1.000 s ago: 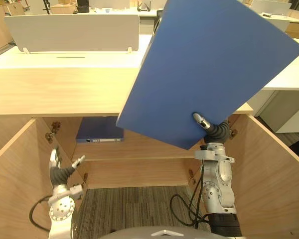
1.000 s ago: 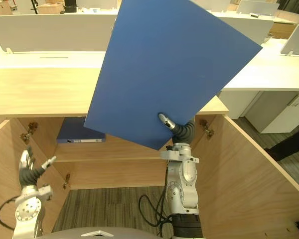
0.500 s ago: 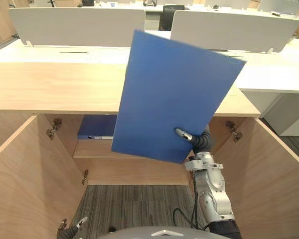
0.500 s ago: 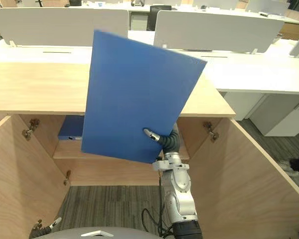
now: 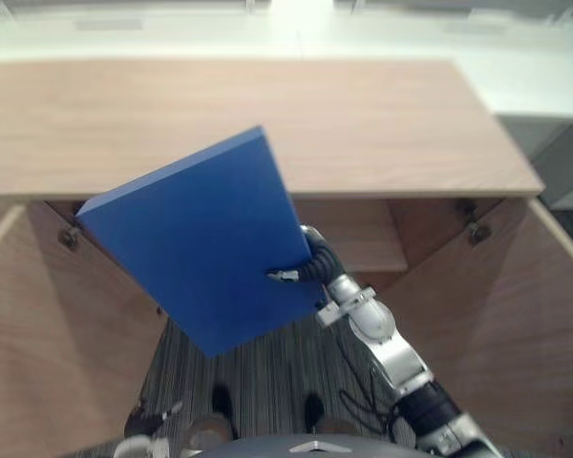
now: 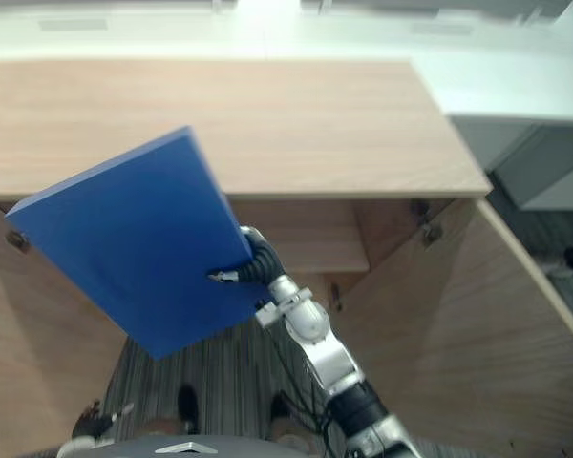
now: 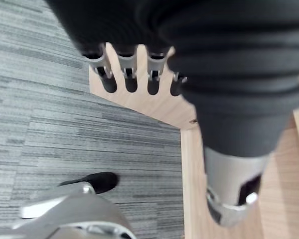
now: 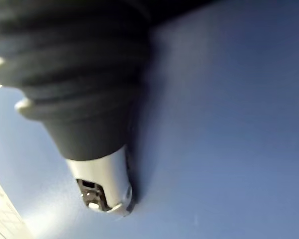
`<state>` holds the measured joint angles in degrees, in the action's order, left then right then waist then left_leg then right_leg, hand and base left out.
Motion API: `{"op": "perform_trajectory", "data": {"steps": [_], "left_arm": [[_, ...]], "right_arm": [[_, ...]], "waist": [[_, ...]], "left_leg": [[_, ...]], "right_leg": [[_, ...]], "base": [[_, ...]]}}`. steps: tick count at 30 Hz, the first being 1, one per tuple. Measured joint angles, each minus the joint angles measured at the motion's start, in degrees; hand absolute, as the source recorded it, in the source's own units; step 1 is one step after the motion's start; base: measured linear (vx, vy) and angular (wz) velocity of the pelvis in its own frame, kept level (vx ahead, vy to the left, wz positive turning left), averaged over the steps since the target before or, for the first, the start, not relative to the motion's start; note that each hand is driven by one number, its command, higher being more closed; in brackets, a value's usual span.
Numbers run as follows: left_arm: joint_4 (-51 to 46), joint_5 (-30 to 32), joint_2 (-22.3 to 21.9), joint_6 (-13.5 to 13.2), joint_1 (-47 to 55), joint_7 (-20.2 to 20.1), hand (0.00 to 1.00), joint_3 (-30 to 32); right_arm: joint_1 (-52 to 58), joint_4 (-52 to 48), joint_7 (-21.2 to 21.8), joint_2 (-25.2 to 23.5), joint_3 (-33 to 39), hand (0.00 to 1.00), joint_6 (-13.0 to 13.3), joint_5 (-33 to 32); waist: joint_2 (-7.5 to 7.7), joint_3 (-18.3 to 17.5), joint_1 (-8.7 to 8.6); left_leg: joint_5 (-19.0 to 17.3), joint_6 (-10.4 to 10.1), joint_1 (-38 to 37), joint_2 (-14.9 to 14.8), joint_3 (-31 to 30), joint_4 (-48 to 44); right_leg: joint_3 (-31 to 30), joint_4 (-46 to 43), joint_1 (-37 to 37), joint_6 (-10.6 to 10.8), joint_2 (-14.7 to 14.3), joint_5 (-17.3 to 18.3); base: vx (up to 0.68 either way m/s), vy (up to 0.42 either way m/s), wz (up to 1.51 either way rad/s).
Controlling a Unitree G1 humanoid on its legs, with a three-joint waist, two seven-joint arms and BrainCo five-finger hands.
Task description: Walk over to the cabinet, pick up the folder, carry it to the office cabinet, place the folder inside the office cabinet, then close the office cabinet door
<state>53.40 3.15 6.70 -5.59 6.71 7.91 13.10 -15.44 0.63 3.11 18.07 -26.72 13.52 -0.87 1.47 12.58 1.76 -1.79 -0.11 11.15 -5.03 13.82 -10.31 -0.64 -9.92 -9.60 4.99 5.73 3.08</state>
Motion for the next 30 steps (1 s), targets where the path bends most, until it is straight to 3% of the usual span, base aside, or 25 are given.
{"op": "perform_trajectory", "data": {"steps": [3, 10, 14, 18, 23, 30], "left_arm": [[-0.9, 0.5, 0.6, -0.3, -2.9, 0.1, 0.0, -2.8], [-5.9, 1.0, 2.6, -1.1, -6.2, 0.2, 0.0, -6.3], [-10.8, 1.0, 2.5, -1.7, -7.3, 0.5, 0.0, -7.5], [-15.8, 1.2, 2.2, -1.9, -8.4, 0.4, 0.0, -8.1], [-21.8, 1.1, 1.9, -2.2, -10.0, 0.1, 0.0, -7.6], [-26.0, 0.4, 1.5, -2.4, -11.4, 0.2, 0.0, -6.6]], "right_arm": [[-3.8, 2.8, 0.0, 2.8, -3.2, 1.0, -0.3, 3.8], [-7.1, 4.9, -1.3, 5.6, -4.8, 1.0, -1.0, 9.4], [-7.3, 4.1, -2.5, 5.8, -3.7, 1.0, -1.2, 9.1], [-6.3, -0.7, -3.2, 4.7, 2.5, 1.0, -1.4, 3.0], [-10.3, -2.2, -8.5, 1.7, 16.2, 1.0, -0.8, -11.9], [-17.3, 1.0, -12.5, 0.7, 25.1, 1.0, 0.4, -26.4]], "waist": [[-1.22, 4.6, 0.07], [-1.4, 11.4, 0.13], [-1.81, 12.0, 0.2], [-2.33, 12.9, 0.83], [-3.0, 15.3, 2.32], [-3.01, 16.0, 3.23]], "left_leg": [[-2.7, 0.3, 6.4, -0.9, -1.5, -7.7], [-6.5, 0.1, 21.7, -2.6, -3.3, -21.1], [-8.2, -0.2, 29.6, -4.0, -4.3, -27.0], [-9.6, -0.1, 36.4, -5.1, -5.2, -32.5], [-10.3, 0.1, 46.0, -5.6, -7.0, -38.4], [-10.3, 0.1, 51.3, -5.8, -7.7, -40.7]], "right_leg": [[0.2, -6.8, -5.7, 0.2, -0.1, 2.8], [0.1, -22.9, -22.0, -0.1, 0.0, 8.2], [0.3, -29.0, -29.6, -0.4, -0.2, 9.9], [0.9, -34.9, -36.2, -0.7, -0.2, 11.9], [1.6, -41.7, -45.2, -1.0, -0.1, 13.8], [1.8, -44.6, -50.6, -1.1, 0.0, 14.4]], "base": [[-0.11, -0.003, 0.08], [-0.13, -0.006, 0.05], [-0.1, -0.02, 0.02], [-0.07, -0.023, 0.04], [-0.04, -0.037, 0.07], [0.01, -0.029, 0.02]]}}
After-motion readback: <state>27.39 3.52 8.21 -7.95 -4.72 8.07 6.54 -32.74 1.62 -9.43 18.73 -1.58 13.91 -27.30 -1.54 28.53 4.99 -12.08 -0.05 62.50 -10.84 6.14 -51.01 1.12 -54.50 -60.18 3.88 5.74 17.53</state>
